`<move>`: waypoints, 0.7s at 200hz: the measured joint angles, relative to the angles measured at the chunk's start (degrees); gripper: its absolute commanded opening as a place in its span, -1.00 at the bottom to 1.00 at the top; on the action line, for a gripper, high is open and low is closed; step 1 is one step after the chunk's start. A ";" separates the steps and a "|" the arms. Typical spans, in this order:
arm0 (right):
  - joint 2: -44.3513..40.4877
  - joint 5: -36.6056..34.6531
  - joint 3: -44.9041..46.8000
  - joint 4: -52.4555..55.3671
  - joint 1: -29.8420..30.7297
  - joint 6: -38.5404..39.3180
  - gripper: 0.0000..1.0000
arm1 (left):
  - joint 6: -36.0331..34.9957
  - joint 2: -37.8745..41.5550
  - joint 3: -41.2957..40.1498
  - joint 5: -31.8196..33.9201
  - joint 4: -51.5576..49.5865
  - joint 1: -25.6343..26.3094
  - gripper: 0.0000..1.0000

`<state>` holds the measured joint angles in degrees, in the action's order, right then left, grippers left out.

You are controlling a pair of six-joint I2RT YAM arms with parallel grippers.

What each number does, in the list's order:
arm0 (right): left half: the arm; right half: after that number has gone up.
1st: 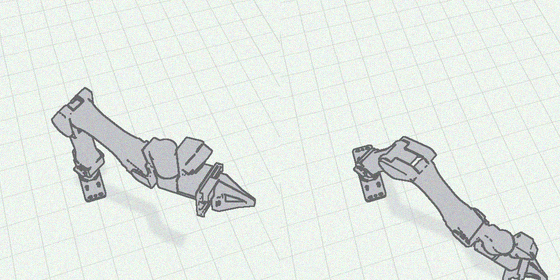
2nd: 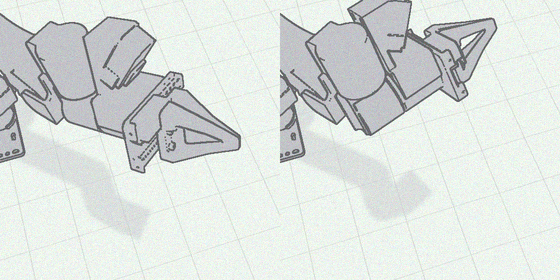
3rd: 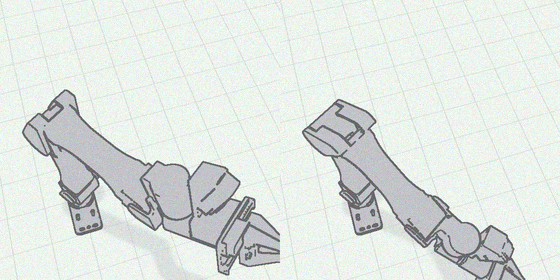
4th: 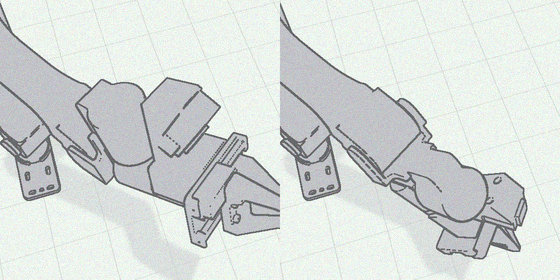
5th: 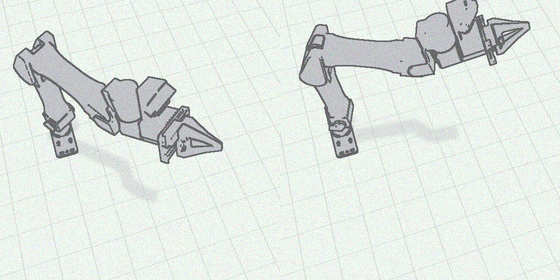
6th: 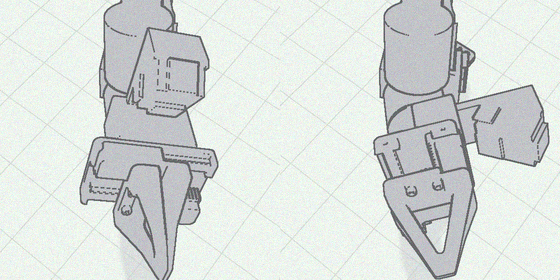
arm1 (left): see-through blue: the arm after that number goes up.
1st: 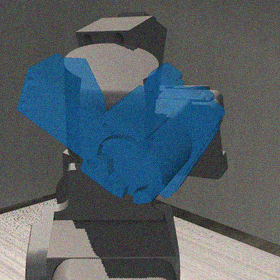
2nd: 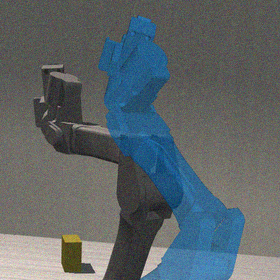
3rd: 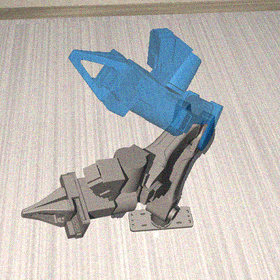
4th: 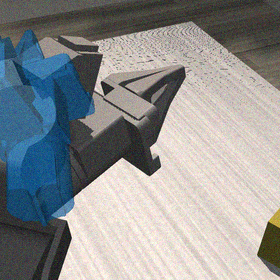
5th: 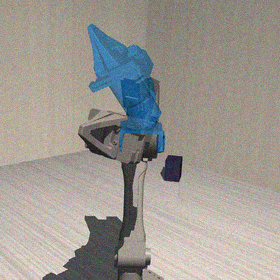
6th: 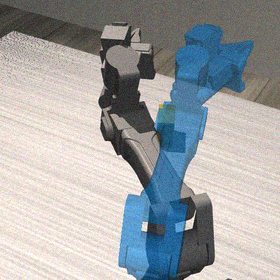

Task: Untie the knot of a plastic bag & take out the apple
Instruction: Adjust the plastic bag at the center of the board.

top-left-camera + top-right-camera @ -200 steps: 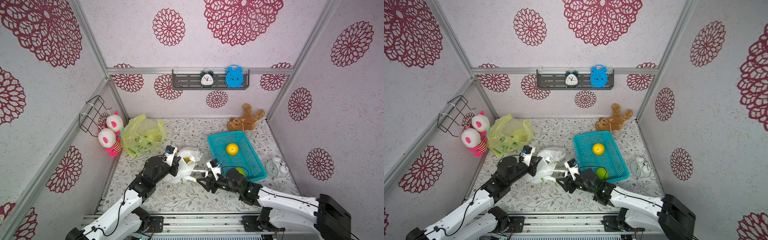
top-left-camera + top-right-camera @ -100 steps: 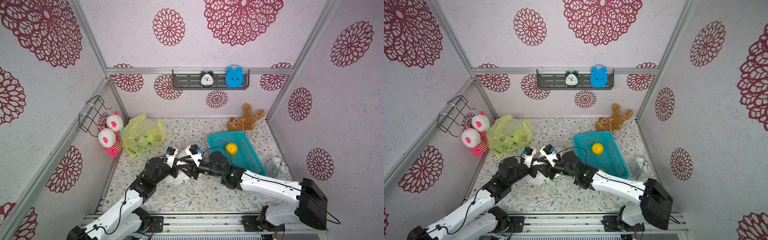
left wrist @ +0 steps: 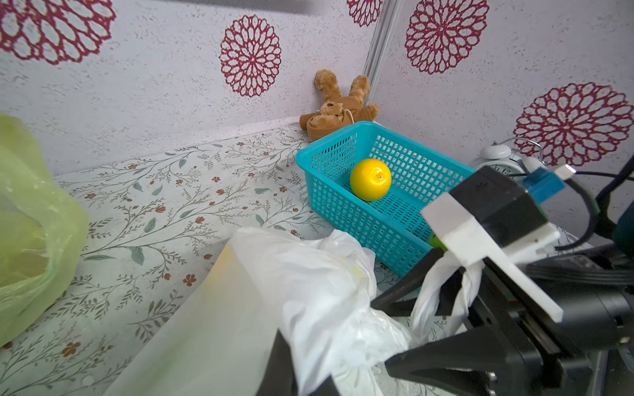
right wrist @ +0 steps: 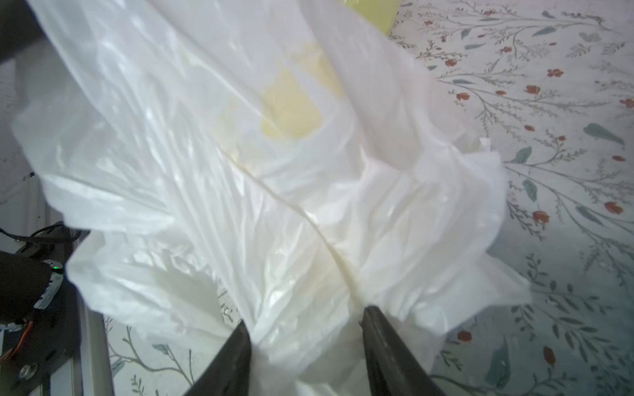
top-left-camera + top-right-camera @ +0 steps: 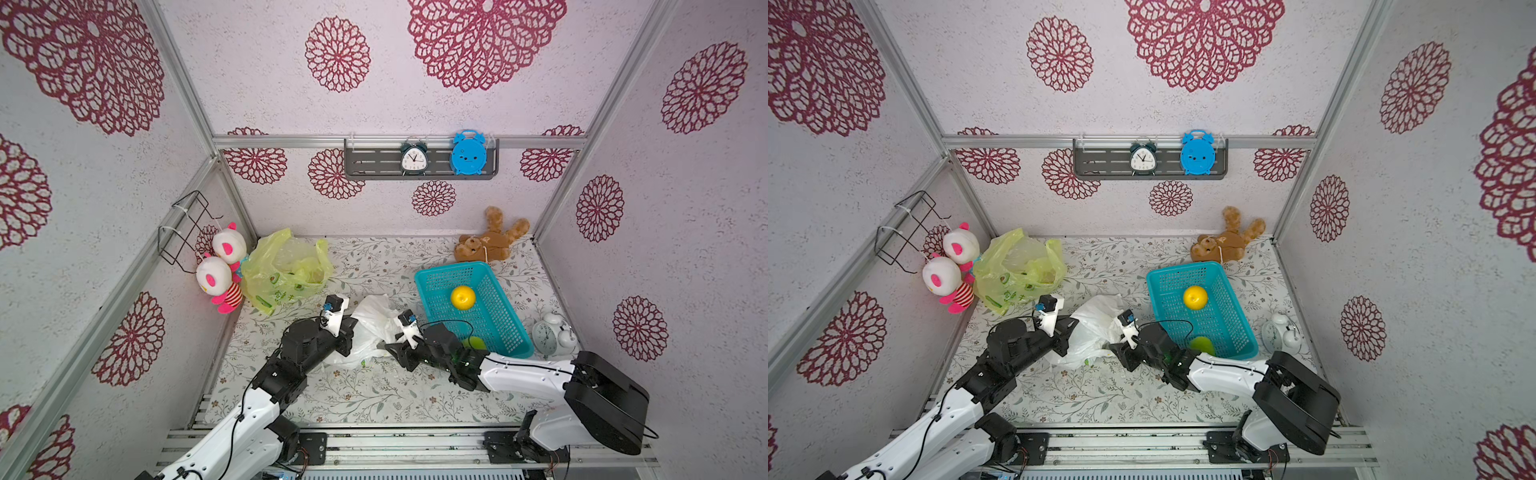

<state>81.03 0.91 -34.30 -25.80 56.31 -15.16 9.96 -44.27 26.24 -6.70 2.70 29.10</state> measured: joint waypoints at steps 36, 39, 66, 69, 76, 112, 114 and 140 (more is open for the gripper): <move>-4.24 -4.22 0.37 2.19 -0.66 -0.55 -0.05 | 0.98 3.23 -0.02 0.15 -0.39 -2.78 -1.00; -5.05 -4.66 0.46 2.58 -0.68 -0.52 -0.05 | 1.14 3.50 -0.02 0.20 -0.42 -3.08 -1.00; -15.15 -8.76 2.38 6.43 -1.14 -0.37 0.07 | 2.80 4.09 -0.04 -0.11 -0.22 -5.68 -1.00; -16.33 -8.79 2.71 6.62 -1.18 -0.24 0.08 | 2.99 4.00 -0.04 -0.04 -0.11 -5.84 -1.00; -19.41 -8.46 3.43 7.08 -1.22 0.22 0.09 | 3.39 3.61 -0.04 -0.37 0.26 -6.27 -1.00; -29.49 0.74 4.90 3.06 0.92 2.56 0.08 | 4.66 -1.68 0.22 -3.23 1.31 -6.62 -1.00; -29.55 1.49 4.85 2.40 1.09 2.58 0.07 | 4.70 -2.03 0.26 -3.43 1.29 -6.62 -1.00; -23.37 8.81 0.96 -3.08 2.40 3.56 -0.20 | 4.98 -4.13 1.11 -5.84 1.29 -6.62 -1.00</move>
<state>57.67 9.72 -33.34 -28.88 58.72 -11.60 14.94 -48.40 27.35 -12.53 3.99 22.48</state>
